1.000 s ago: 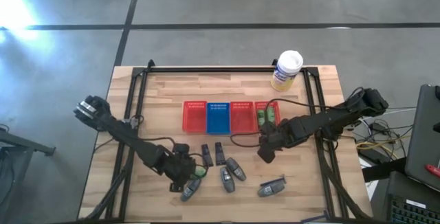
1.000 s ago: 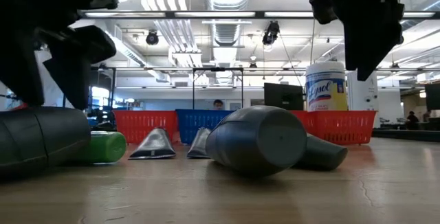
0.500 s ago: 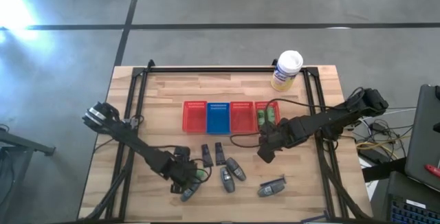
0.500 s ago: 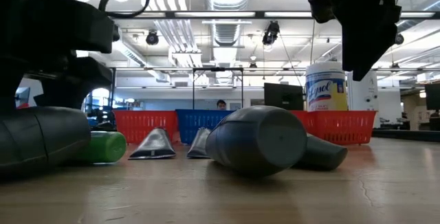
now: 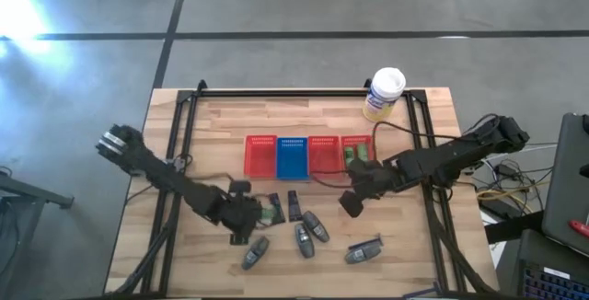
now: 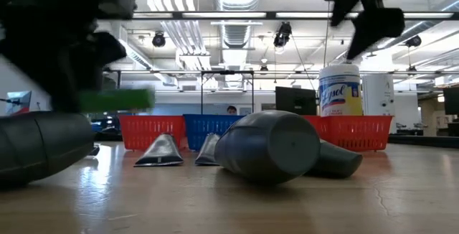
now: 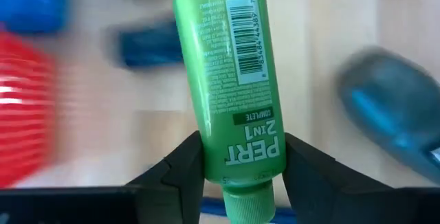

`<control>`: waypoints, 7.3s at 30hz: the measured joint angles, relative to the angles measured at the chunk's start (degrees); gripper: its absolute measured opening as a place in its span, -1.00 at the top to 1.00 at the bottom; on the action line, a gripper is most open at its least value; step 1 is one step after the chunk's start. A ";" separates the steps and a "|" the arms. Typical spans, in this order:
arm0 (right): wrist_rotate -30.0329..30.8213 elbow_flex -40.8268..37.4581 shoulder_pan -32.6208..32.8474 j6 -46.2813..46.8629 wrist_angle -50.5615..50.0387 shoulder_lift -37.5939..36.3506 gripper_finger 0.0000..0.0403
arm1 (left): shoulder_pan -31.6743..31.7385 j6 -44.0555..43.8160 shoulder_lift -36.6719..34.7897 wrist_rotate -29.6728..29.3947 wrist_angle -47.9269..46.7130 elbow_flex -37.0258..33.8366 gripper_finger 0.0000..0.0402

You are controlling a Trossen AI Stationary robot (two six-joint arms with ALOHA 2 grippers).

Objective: Pick & Place Travel size toiletries
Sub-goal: Put the green shampoo into the right red basket, then put the blue razor into the middle red basket

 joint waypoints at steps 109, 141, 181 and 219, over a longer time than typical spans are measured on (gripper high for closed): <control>24.80 -6.33 -10.05 25.93 -14.40 5.90 -0.43 | 23.05 -14.26 -24.24 29.35 -0.41 -22.71 -0.17; 22.18 -5.77 -10.07 19.35 -15.23 4.16 -0.61 | 5.31 -56.13 7.09 10.76 -5.55 -2.11 0.19; -1.36 -4.32 -12.54 -10.46 53.39 5.64 -0.50 | 26.78 -24.73 -23.95 9.76 54.89 -13.19 0.82; -5.93 8.41 -13.11 -12.98 47.58 14.72 0.28 | 29.14 -21.14 -19.91 17.71 61.99 -13.22 0.81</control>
